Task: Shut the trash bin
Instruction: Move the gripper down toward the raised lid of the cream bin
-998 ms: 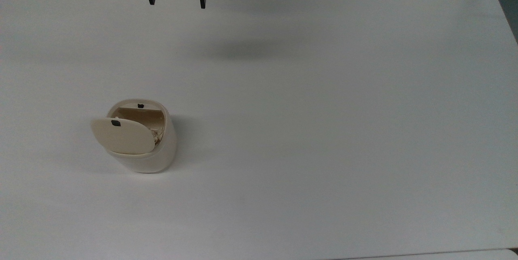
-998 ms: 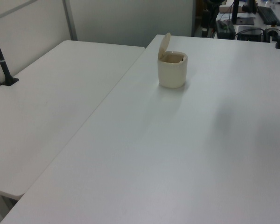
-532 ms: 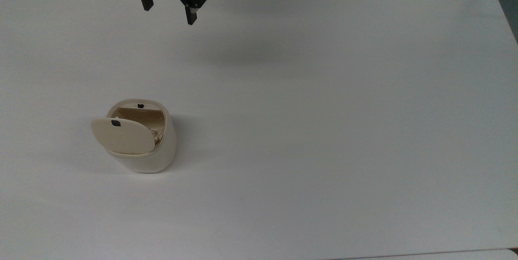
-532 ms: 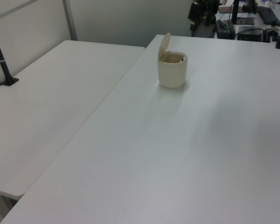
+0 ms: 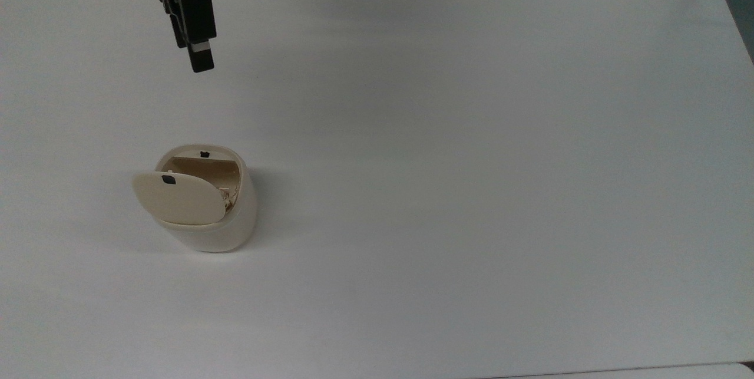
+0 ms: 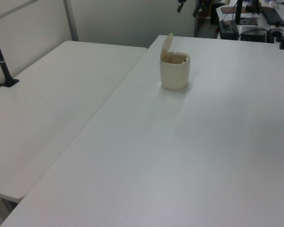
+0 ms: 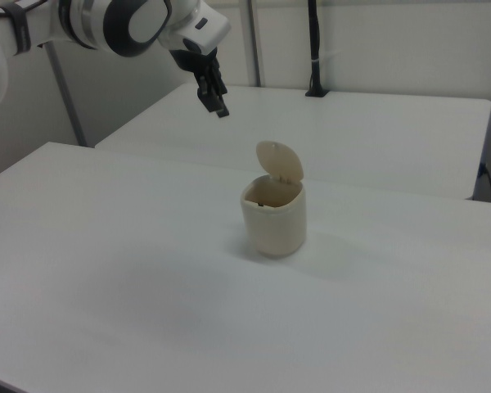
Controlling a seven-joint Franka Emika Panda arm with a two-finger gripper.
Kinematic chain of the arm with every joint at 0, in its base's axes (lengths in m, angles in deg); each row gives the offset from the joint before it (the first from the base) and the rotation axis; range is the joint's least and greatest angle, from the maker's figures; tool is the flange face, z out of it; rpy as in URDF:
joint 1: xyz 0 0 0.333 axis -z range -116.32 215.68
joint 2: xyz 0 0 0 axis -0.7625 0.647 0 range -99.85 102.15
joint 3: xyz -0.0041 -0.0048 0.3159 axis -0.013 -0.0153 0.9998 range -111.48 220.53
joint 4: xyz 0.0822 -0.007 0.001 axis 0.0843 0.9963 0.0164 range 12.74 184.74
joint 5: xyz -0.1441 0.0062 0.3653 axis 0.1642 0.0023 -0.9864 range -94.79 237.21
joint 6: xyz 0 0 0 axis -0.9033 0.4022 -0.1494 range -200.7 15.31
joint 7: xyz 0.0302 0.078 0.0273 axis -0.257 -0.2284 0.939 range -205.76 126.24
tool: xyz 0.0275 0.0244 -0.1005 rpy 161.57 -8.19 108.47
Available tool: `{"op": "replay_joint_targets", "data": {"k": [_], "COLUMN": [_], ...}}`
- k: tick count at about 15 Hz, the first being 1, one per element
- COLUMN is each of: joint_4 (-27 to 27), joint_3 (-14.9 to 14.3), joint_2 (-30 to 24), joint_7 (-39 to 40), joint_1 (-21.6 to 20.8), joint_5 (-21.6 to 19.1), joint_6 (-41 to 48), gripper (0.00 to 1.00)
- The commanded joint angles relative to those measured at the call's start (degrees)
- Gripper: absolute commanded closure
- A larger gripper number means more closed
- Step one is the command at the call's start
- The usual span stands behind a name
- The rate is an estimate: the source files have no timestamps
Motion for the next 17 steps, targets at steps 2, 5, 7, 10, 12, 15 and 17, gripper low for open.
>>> {"op": "replay_joint_targets", "data": {"k": [2, 5, 7, 10, 12, 15, 17], "joint_4": [-3.7, -4.7, -5.1, -5.1, -5.0, -4.8, -4.7], "joint_3": [-0.5, -0.5, -0.5, -0.5, -0.6, -1.8, -1.8], "joint_2": [4.7, 8.6, 11.0, 12.8, 13.8, 15.5, 16.4], "joint_7": [-6.5, -6.8, -6.8, -6.7, -6.8, -7.7, -7.7], "joint_1": [-0.4, -0.4, -0.3, -0.3, 0.4, 0.4, 0.4], "joint_5": [-0.9, -1.0, -0.9, -0.5, -0.5, -0.3, 1.5], "joint_6": [-8.1, -14.2, -16.0, -16.2, -18.4, -21.7, -21.8], "gripper": [0.98, 1.0, 1.0, 1.0, 1.0, 1.0, 1.0]}}
